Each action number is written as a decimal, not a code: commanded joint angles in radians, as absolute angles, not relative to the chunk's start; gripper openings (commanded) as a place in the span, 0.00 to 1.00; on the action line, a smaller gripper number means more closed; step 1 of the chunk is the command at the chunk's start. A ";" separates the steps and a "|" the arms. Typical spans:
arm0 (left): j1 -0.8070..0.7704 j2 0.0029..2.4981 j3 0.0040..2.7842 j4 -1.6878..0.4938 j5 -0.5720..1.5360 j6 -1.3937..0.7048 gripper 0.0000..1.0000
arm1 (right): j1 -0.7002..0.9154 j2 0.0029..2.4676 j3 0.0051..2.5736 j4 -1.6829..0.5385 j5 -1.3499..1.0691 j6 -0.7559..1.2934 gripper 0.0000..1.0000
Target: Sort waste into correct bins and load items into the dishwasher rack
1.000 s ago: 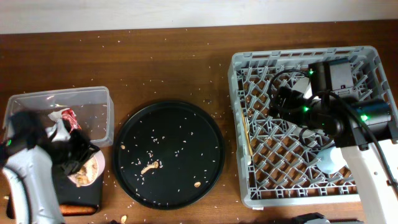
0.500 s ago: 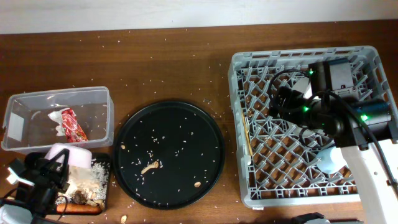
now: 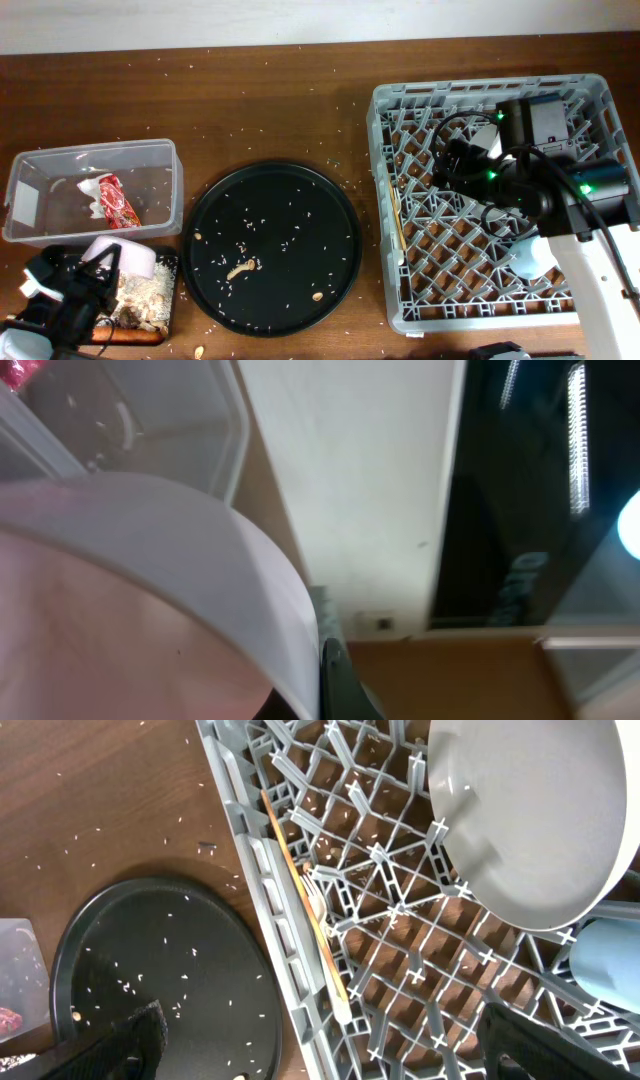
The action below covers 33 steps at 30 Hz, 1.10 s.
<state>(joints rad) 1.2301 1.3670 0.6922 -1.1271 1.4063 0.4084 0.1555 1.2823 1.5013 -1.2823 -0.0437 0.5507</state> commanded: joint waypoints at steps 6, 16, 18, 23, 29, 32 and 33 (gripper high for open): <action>1.112 1.362 0.755 -1.205 1.309 0.510 0.00 | 0.150 1.282 1.505 -1.283 -0.042 0.558 0.98; 0.134 1.385 1.047 -0.241 1.185 -0.333 0.01 | 0.135 1.280 1.505 -1.137 0.086 0.559 0.98; -0.094 1.451 1.047 0.066 1.150 -0.508 0.01 | 0.085 1.280 1.505 -1.124 0.088 0.559 0.98; -0.413 1.689 1.047 0.515 1.136 -0.718 0.01 | -0.123 1.280 1.505 -1.137 0.074 0.559 0.98; -0.630 1.943 1.060 0.939 1.079 -0.936 0.01 | -0.250 1.280 1.505 -1.222 -0.008 0.558 0.98; -0.666 2.017 1.101 1.069 1.049 -1.028 0.01 | -0.250 1.280 1.505 -1.231 -0.008 0.558 0.98; -0.668 2.034 1.103 1.069 1.042 -1.033 0.02 | -0.250 1.280 1.505 -1.237 -0.008 0.558 0.98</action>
